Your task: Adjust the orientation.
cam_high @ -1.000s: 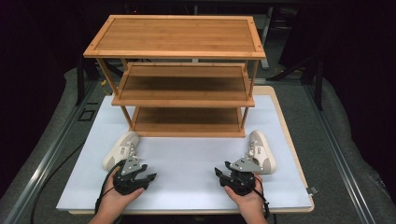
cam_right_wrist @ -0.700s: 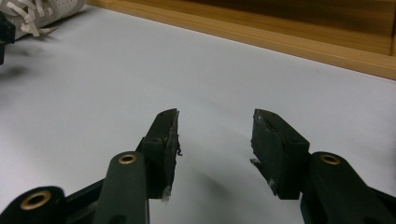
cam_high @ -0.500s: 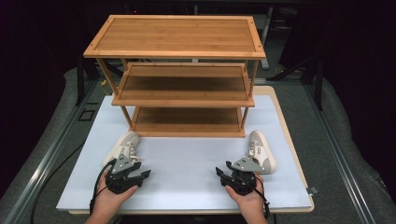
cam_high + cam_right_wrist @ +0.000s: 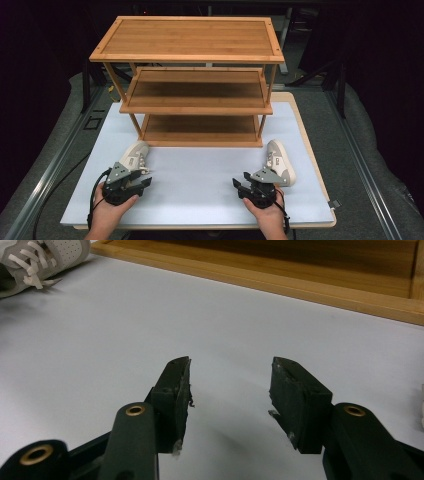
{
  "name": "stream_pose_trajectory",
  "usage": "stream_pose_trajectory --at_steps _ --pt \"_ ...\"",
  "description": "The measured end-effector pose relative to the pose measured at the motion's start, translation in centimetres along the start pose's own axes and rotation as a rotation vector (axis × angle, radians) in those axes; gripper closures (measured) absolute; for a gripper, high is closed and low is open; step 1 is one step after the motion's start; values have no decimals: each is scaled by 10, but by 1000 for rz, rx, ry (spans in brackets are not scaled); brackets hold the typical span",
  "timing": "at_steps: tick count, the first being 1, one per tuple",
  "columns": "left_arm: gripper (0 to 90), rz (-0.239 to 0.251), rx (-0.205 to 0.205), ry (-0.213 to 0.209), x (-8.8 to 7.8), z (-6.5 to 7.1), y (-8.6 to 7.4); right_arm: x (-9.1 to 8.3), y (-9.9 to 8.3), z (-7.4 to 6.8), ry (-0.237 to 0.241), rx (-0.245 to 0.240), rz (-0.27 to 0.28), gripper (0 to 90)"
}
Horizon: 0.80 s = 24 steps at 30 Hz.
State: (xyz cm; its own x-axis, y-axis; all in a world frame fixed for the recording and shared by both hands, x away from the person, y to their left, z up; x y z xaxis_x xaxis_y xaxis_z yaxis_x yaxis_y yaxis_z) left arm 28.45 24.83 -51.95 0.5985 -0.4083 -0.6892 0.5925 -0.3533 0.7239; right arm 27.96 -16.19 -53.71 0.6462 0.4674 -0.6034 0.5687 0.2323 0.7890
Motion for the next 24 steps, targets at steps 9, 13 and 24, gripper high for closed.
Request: stream_pose_trajectory --at_steps 9,13,24 --pt "491 -11 -15 57 -7 -8 -2 0 0 1 3 13 2 503" --pt "484 3 -24 69 -10 -12 -1 0 0 2 4 13 3 503" --pt "485 34 -24 87 -15 -20 -1 -1 0 3 5 23 7 503"
Point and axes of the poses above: each handheld gripper's, and its own axes: x roughly forward along the jaws, y roughly out of its top, z roughly to its right, the point moved 1 cm from there along x, roughly forward along the jaws, and after that the axes turned 7 degrees about -z, right-handed, at the moved point
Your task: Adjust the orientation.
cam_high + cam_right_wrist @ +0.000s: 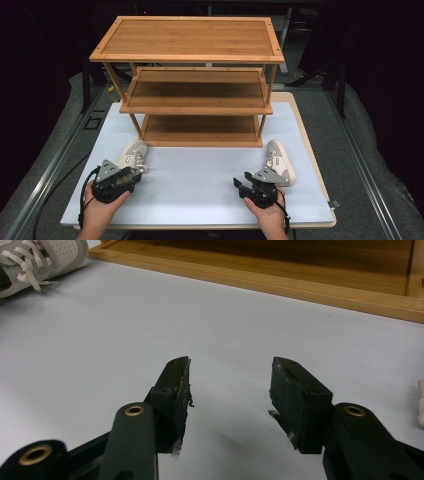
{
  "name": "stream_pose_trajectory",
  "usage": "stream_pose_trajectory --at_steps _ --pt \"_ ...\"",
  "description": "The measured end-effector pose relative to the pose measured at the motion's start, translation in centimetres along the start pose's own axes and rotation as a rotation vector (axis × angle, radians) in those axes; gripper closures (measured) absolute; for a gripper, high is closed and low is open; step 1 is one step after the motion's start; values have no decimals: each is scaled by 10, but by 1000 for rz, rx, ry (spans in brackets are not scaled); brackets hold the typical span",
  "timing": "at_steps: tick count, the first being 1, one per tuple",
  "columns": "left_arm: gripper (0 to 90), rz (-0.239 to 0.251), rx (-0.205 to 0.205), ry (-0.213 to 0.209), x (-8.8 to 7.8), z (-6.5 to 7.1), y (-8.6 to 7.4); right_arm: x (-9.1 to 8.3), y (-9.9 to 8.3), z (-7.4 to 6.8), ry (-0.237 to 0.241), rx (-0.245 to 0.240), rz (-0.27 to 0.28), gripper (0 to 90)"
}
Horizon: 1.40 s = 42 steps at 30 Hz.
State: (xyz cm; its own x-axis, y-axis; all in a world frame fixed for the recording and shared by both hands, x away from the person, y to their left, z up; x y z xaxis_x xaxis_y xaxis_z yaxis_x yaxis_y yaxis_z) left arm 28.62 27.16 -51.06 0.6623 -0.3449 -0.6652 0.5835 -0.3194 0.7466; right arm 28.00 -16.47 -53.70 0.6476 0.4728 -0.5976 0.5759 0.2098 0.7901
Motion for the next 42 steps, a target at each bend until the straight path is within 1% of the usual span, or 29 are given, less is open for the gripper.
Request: stream_pose_trajectory --at_steps 3,4,5,6,7,9,10,11,12,13,14,15,16,17,18,19,20,21,23,25,27,28,29,30,31,32,37,40,42 --pt "485 12 -3 7 -1 -3 0 0 0 0 -1 2 -3 503" --pt "485 23 -6 22 -2 -7 1 0 0 1 -3 -3 -2 503" --pt "484 23 -6 22 -2 -7 1 0 0 1 -3 -3 -2 503" --pt "483 30 -8 41 -3 -11 2 0 0 1 -4 0 -3 503" --pt "482 30 -8 41 -3 -11 2 0 0 1 -4 0 -3 503" --pt "481 28 -15 48 -2 -19 5 0 0 1 0 8 2 502" --pt "481 28 -15 48 -2 -19 5 0 0 1 0 8 2 502" --pt "480 24 -31 55 -1 -26 6 1 0 1 0 10 1 501" --pt "480 24 -31 55 -1 -26 6 1 0 1 0 10 1 501" --pt "480 16 -42 55 1 -31 7 1 0 1 0 9 1 501" --pt "471 20 -60 72 3 -38 8 1 0 1 -1 10 -2 502" --pt "473 20 -60 72 3 -38 8 1 0 1 -1 10 -2 502" --pt "474 22 -93 62 2 -46 9 0 0 1 -3 14 3 501" --pt "492 18 -103 49 2 -49 9 0 0 1 -3 15 4 501" --pt "505 11 -113 50 3 -52 9 0 0 1 -3 16 0 501" --pt "466 11 -113 50 3 -52 9 0 -1 2 -4 15 0 501" --pt "517 0 -117 50 3 -56 7 1 -1 2 -1 15 2 500" --pt "530 5 -123 30 4 -58 7 1 -1 2 -1 18 0 500" --pt "533 3 -114 47 3 -59 8 1 -1 2 0 19 -1 500" --pt "538 4 -116 43 2 -60 9 1 -1 1 0 16 1 499" --pt "575 -2 -115 49 1 -62 10 1 -1 1 0 16 0 498" --pt "604 -13 -116 63 3 -63 11 1 -1 1 -1 17 -1 497" --pt "614 -13 -116 63 3 -63 11 1 -1 1 -1 17 -1 497" --pt "645 -18 -119 75 3 -64 11 1 -1 2 -1 20 1 497" --pt "645 -18 -122 74 3 -65 11 1 -1 2 -1 20 1 497" --pt "666 -18 -131 77 3 -66 10 1 -1 2 -1 20 1 497" --pt "670 -22 -141 84 5 -68 9 1 -1 2 0 22 -5 497" --pt "644 -30 -153 88 5 -68 7 2 -1 2 2 21 0 496" --pt "644 -33 -158 86 5 -68 8 1 -1 2 2 24 0 496"
Point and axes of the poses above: each handheld gripper's, and its own axes: x roughly forward along the jaws, y roughly out of its top, z roughly to its right, the point moved 1 cm from there along x, roughly forward along the jaws, and after that the axes turned 7 degrees about -z, right-handed, at the moved point
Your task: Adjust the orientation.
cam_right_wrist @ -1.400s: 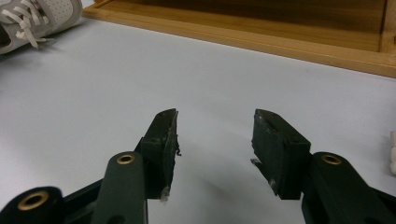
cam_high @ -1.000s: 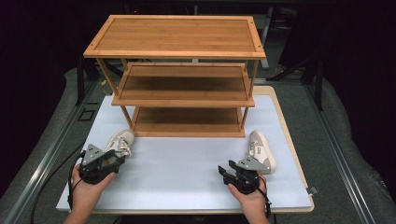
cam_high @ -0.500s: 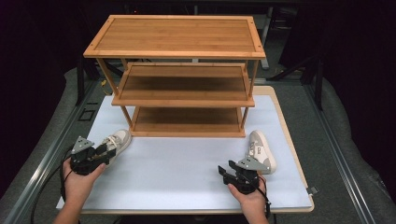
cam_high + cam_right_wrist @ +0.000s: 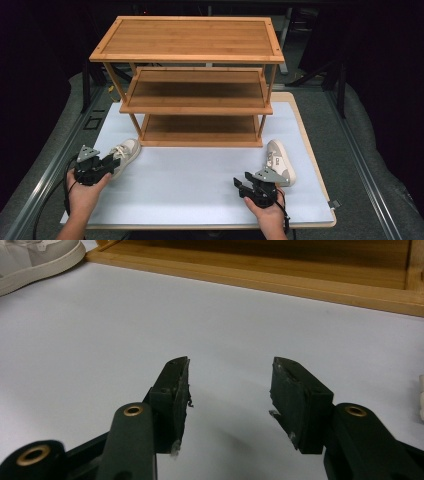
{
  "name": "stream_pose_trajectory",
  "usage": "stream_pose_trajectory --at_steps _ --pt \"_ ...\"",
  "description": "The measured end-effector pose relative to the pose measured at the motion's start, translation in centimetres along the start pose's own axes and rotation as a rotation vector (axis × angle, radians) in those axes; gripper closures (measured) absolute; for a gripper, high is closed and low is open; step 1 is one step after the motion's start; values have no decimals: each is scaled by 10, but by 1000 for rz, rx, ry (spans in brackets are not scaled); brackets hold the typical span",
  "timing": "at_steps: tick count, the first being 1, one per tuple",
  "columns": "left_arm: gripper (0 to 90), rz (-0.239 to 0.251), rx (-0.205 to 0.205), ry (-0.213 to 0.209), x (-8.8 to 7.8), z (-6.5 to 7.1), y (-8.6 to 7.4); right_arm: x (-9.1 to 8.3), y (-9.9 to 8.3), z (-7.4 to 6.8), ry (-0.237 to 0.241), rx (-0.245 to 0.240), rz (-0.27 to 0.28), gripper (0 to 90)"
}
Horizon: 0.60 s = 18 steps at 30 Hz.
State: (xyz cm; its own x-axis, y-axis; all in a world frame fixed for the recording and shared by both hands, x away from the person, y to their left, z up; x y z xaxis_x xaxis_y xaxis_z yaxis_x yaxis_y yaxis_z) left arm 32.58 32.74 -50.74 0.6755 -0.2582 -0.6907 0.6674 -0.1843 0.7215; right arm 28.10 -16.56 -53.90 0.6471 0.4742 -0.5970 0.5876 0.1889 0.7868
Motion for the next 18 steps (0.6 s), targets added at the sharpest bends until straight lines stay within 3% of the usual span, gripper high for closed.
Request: stream_pose_trajectory --at_steps 8,12,14,15,18 --pt "655 -28 11 13 7 3 3 0 0 1 4 9 2 494" --pt "719 -61 23 12 14 5 5 0 0 1 2 11 5 493" --pt "750 -63 14 3 14 6 6 -1 0 2 1 15 10 493" --pt "762 -65 4 -21 13 6 6 -1 0 3 0 16 11 493" --pt "814 -75 12 -35 13 10 8 -2 1 3 -2 21 19 493"
Point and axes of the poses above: each handheld gripper's, and its own axes: x roughly forward along the jaws, y roughly out of its top, z roughly to its right, the point moved 1 cm from there along x, roughly forward along the jaws, and after that the axes turned 7 degrees about -z, right-handed, at the moved point
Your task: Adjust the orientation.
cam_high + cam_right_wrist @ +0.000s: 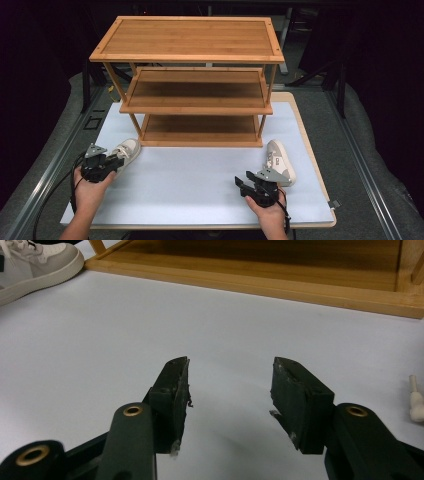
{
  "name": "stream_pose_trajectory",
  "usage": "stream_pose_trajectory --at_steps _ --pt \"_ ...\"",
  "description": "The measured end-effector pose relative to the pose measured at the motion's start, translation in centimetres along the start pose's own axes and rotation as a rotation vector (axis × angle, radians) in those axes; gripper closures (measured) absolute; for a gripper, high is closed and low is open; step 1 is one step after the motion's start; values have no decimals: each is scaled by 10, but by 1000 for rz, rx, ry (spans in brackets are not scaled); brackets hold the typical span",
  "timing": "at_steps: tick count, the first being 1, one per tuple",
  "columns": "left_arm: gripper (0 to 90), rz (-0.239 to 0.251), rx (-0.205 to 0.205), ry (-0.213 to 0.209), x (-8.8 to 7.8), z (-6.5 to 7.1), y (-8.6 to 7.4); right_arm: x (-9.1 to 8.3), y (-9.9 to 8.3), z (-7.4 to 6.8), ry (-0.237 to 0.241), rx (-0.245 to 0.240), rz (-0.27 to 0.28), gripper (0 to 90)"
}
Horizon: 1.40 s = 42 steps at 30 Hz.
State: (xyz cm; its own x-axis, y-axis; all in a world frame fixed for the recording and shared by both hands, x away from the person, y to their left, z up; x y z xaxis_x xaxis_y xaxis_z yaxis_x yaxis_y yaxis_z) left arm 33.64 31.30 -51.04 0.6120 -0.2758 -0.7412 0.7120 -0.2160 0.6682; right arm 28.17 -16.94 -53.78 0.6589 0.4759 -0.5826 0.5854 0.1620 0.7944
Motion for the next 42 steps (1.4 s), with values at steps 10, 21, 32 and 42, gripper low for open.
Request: stream_pose_trajectory --at_steps 10,21,32,42 --pt "832 -31 48 -87 0 31 6 -9 4 2 -29 -25 33 490" --pt "831 -34 85 -144 10 73 10 -24 8 17 -125 -25 49 491" --pt "828 -46 118 -182 2 98 2 -53 8 43 -216 -27 82 488" --pt "827 -29 127 -183 8 114 3 -54 4 55 -263 2 44 491"
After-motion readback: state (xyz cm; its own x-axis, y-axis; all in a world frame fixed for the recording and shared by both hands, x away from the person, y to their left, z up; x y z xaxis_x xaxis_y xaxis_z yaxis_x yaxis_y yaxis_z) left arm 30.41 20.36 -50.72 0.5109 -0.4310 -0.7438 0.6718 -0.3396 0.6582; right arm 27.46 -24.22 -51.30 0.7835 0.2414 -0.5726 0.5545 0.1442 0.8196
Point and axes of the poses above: each handheld gripper's, and its own axes: x roughly forward along the jaws, y roughly out of its top, z roughly to its right, the point moved 1 cm from there along x, roughly forward along the jaws, and after that the axes turned 7 degrees about -z, right-handed, at the moved point
